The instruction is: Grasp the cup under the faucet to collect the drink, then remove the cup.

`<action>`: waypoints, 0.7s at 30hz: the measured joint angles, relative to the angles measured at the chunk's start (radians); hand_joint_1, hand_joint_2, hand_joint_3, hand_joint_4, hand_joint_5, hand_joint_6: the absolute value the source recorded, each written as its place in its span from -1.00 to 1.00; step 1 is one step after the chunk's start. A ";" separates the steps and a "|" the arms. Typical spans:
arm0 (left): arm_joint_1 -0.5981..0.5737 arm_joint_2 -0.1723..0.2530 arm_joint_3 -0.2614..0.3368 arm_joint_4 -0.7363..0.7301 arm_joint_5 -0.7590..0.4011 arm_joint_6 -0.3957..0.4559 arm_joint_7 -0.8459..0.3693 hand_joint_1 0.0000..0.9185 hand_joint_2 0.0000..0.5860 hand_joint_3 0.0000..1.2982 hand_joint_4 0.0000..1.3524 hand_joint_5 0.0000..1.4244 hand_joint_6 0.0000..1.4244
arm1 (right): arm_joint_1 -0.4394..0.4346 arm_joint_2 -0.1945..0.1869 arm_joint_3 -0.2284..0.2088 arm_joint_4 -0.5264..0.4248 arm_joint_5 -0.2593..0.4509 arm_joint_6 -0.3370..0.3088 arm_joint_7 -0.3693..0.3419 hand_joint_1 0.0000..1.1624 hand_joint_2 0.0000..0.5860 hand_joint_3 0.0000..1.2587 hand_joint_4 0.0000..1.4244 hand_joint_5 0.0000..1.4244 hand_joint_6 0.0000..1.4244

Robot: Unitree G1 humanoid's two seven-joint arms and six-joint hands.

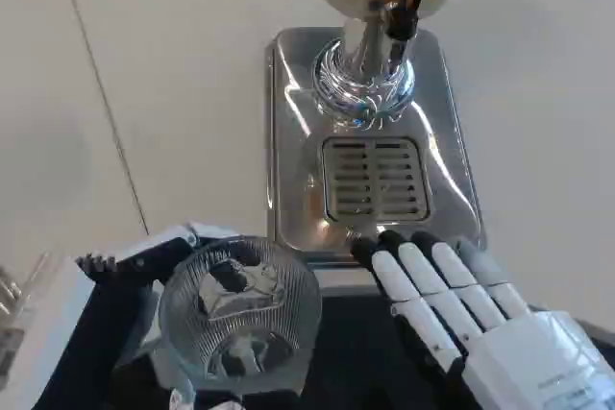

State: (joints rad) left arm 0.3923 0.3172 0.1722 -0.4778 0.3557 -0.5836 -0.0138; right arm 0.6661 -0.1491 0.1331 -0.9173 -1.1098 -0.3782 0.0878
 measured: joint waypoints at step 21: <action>-0.005 -0.028 -0.008 0.004 0.008 0.014 -0.011 0.07 -0.85 0.93 0.94 1.00 1.00 | 0.006 0.025 0.015 0.000 0.000 0.039 0.018 -0.66 1.00 -1.00 -1.00 -1.00 -1.00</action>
State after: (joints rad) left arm 0.3869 0.2891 0.1642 -0.4736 0.3632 -0.5697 -0.0247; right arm 0.6724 -0.1239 0.1476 -0.9172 -1.1097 -0.3396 0.1055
